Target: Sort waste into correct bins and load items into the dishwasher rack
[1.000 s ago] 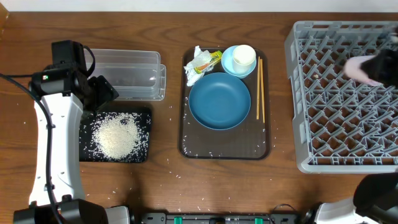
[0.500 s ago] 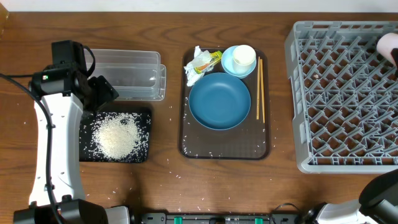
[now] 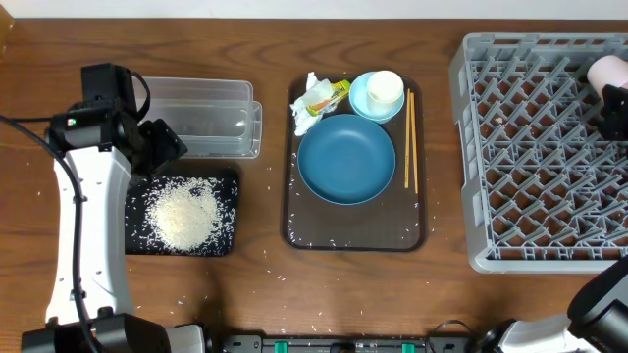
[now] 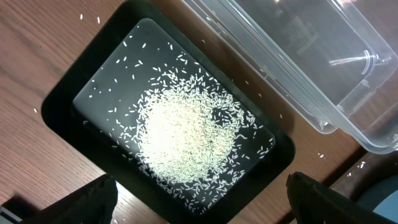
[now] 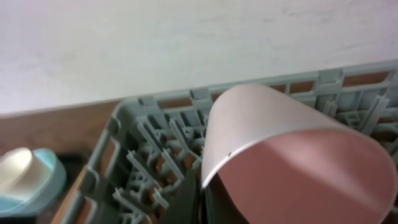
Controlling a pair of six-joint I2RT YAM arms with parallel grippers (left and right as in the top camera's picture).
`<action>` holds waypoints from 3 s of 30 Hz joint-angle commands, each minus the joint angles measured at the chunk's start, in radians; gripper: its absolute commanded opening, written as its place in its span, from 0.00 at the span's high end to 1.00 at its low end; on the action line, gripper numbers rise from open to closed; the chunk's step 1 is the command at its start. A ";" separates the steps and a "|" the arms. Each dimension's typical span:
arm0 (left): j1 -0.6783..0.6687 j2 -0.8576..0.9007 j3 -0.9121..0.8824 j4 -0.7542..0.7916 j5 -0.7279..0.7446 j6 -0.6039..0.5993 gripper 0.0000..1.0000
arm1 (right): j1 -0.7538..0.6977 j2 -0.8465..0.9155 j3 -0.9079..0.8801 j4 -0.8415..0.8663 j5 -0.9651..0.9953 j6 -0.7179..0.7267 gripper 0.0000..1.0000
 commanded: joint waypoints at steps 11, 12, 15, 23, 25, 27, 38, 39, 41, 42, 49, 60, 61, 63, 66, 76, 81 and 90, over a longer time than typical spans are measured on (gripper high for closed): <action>0.002 -0.016 -0.007 0.000 -0.001 -0.005 0.10 | -0.136 0.287 -0.013 0.469 -0.393 0.505 0.99; 0.002 -0.016 -0.007 0.000 -0.001 -0.005 0.10 | -0.141 0.300 -0.013 0.491 -0.397 0.528 0.99; 0.002 -0.016 -0.007 0.000 -0.001 -0.005 0.10 | -0.145 0.325 -0.013 0.506 -0.401 0.545 0.99; 0.002 -0.016 -0.007 0.000 -0.001 -0.005 0.10 | -0.120 0.335 -0.013 0.500 -0.442 0.579 0.99; 0.002 -0.016 -0.007 0.000 -0.001 -0.005 0.10 | -0.115 0.336 -0.013 0.500 -0.444 0.593 0.99; 0.002 -0.016 -0.007 0.000 -0.001 -0.005 0.10 | -0.113 0.336 -0.013 0.500 -0.451 0.594 0.99; 0.002 -0.016 -0.007 0.000 -0.001 -0.005 0.10 | -0.113 0.338 -0.013 0.470 -0.433 0.506 0.99; 0.002 -0.016 -0.007 0.000 -0.001 -0.005 0.10 | -0.114 0.338 -0.013 0.460 -0.433 0.497 0.99; 0.002 -0.016 -0.007 0.000 -0.001 -0.005 0.10 | -0.119 0.338 -0.013 0.423 -0.412 0.486 0.99; 0.002 -0.016 -0.007 0.000 -0.001 -0.005 0.10 | -0.123 0.338 -0.013 0.399 -0.393 0.479 0.99; 0.002 -0.016 -0.007 0.000 -0.001 -0.005 0.10 | -0.143 0.338 -0.013 0.316 -0.385 0.428 0.96; 0.002 -0.016 -0.007 0.000 -0.001 -0.005 0.10 | -0.252 0.335 -0.012 0.510 -0.499 0.655 0.62; 0.002 -0.016 -0.007 0.000 -0.001 -0.005 0.10 | -0.261 0.335 -0.012 0.528 -0.502 0.680 0.64; 0.002 -0.016 -0.007 0.000 -0.001 -0.005 0.10 | -0.279 0.333 -0.012 0.552 -0.503 0.737 0.69; 0.002 -0.016 -0.007 0.000 -0.001 -0.005 0.10 | -0.294 0.325 -0.012 0.554 -0.504 0.762 0.75; 0.002 -0.016 -0.007 0.000 -0.001 -0.005 0.10 | -0.281 0.222 -0.012 0.587 -0.549 0.920 0.58; 0.002 -0.016 -0.007 0.000 -0.001 -0.005 0.10 | -0.272 0.134 -0.012 0.684 -0.748 1.102 0.19; 0.002 -0.016 -0.007 0.000 -0.001 -0.005 0.10 | -0.159 0.046 -0.011 0.996 -0.737 1.420 0.01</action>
